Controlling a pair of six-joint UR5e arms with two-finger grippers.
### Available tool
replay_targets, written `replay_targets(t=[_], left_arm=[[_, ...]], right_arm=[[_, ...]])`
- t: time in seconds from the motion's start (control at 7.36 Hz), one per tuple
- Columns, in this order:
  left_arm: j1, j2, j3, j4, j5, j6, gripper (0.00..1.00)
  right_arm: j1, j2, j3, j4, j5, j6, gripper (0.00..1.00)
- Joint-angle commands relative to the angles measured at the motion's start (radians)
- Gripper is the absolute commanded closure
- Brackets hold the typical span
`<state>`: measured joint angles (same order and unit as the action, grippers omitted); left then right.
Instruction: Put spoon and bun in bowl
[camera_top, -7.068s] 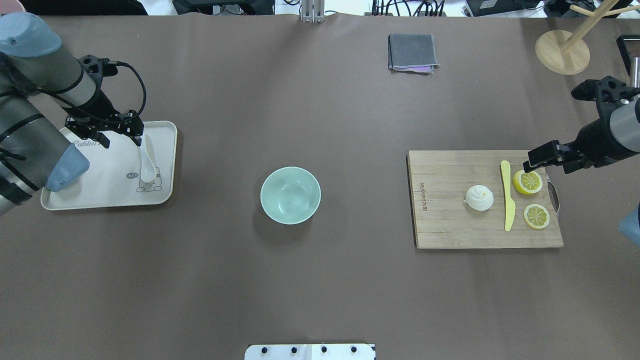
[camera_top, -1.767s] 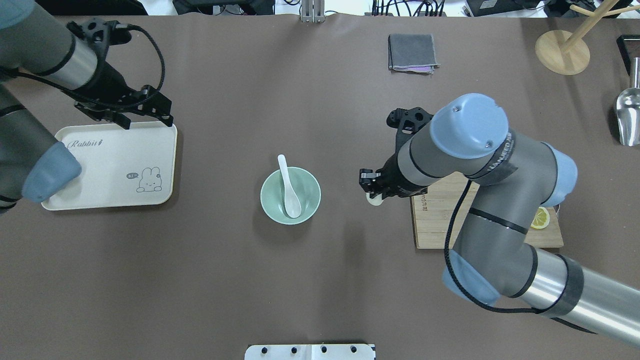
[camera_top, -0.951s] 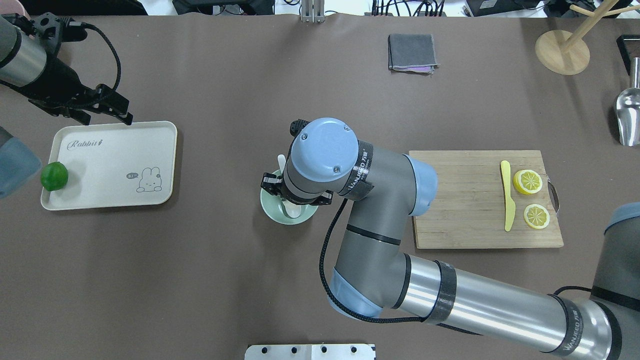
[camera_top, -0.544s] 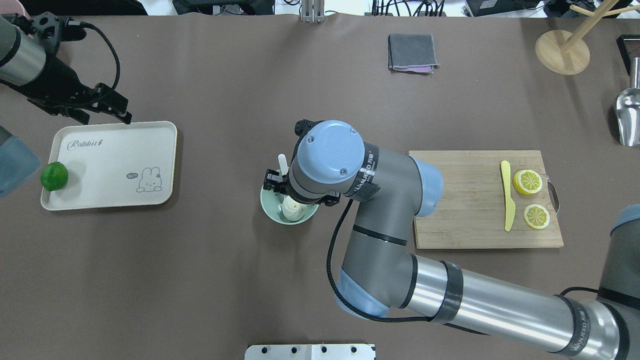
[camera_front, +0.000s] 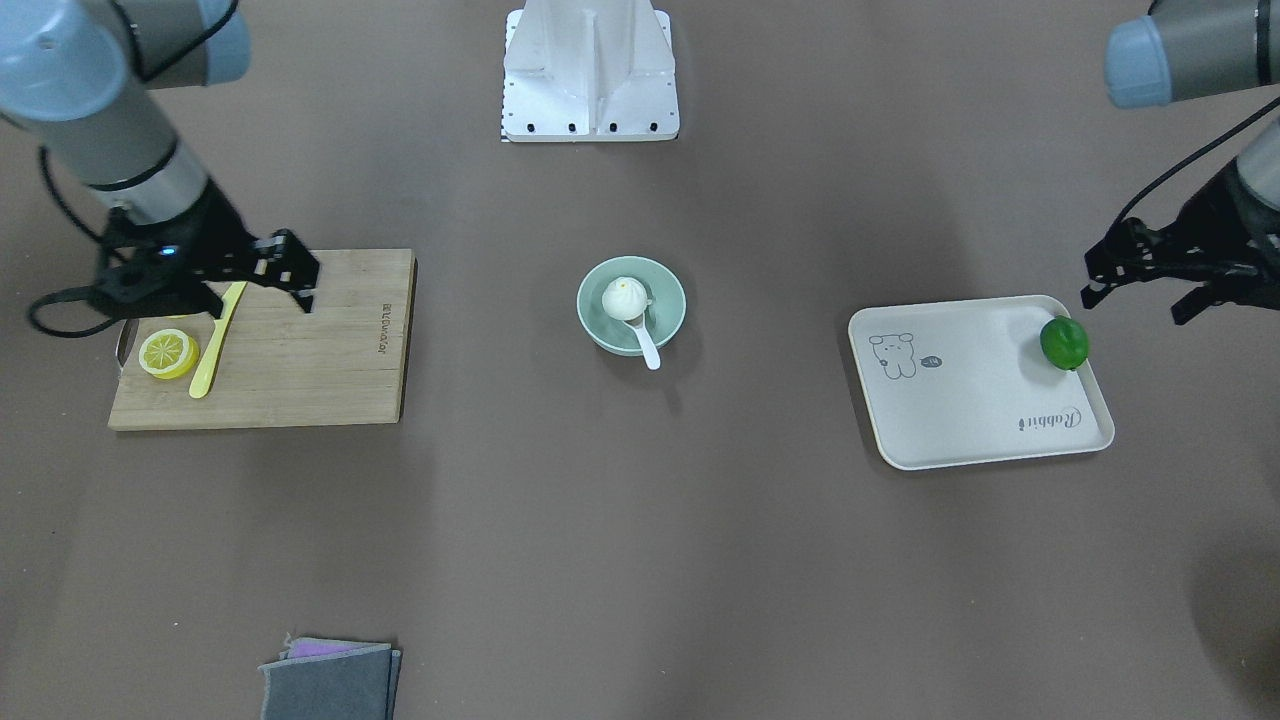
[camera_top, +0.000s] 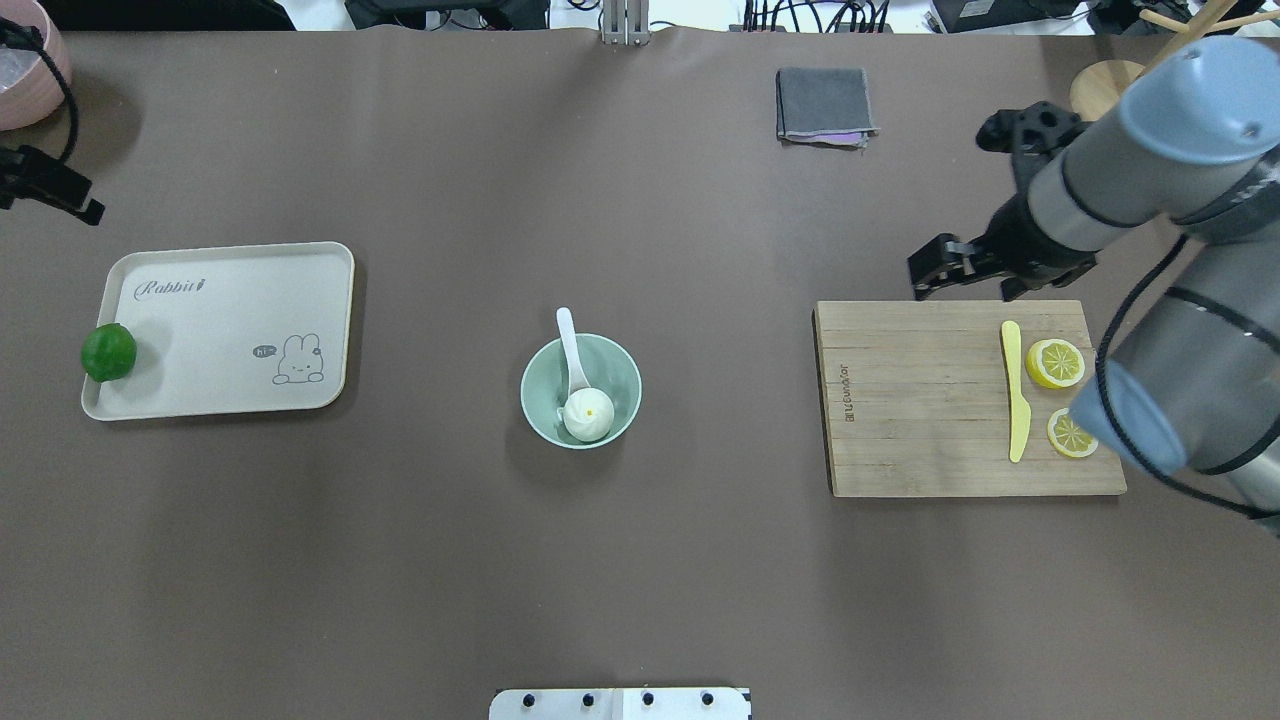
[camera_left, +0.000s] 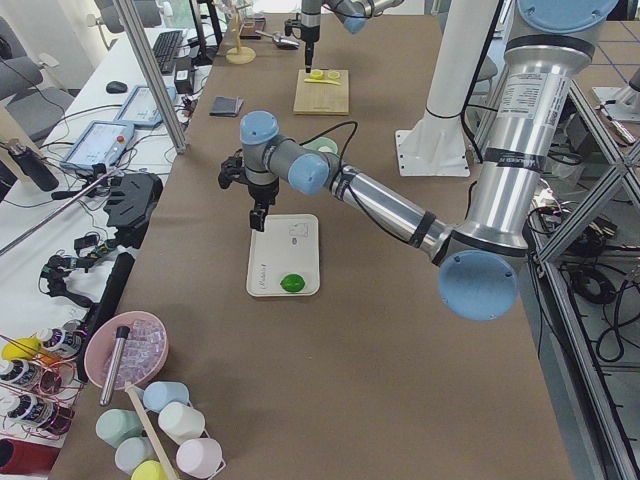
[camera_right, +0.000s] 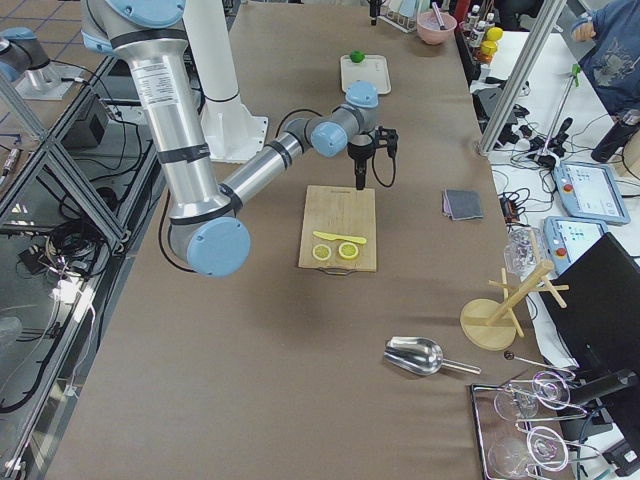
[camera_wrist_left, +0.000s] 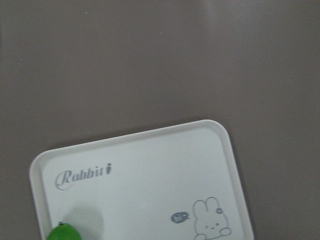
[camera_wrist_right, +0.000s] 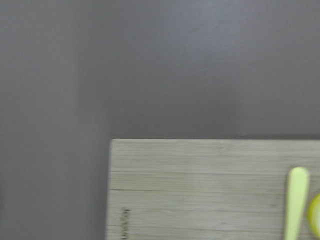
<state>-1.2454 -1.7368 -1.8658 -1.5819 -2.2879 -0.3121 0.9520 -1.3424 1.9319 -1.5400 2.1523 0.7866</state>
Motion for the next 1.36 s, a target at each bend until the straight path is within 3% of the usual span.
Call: replay_targets(t=[0.0,0.14,0.41,0.82,1.22], left_arm=[[-0.135,0.068,0.005,0.028,-0.002,0.232,0.01],[-0.166,0.098,0.016,0.072,-0.004,0.308,0.01],[-0.259,0.137,0.031,0.079,-0.008,0.431,0.01],[-0.301,0.258,0.002,0.03,-0.012,0.485,0.01],[-0.301,0.295,0.013,-0.001,-0.01,0.478,0.01]], right_arm=[[0.289,-0.125,-0.092,-0.002,0.143,-0.44,0.0],[0.392,-0.151,-0.152,-0.002,0.19,-0.615,0.0],[0.554,-0.167,-0.287,-0.002,0.198,-0.874,0.0],[0.603,-0.169,-0.34,-0.002,0.195,-0.928,0.0],[0.614,-0.146,-0.314,-0.002,0.19,-0.917,0.0]])
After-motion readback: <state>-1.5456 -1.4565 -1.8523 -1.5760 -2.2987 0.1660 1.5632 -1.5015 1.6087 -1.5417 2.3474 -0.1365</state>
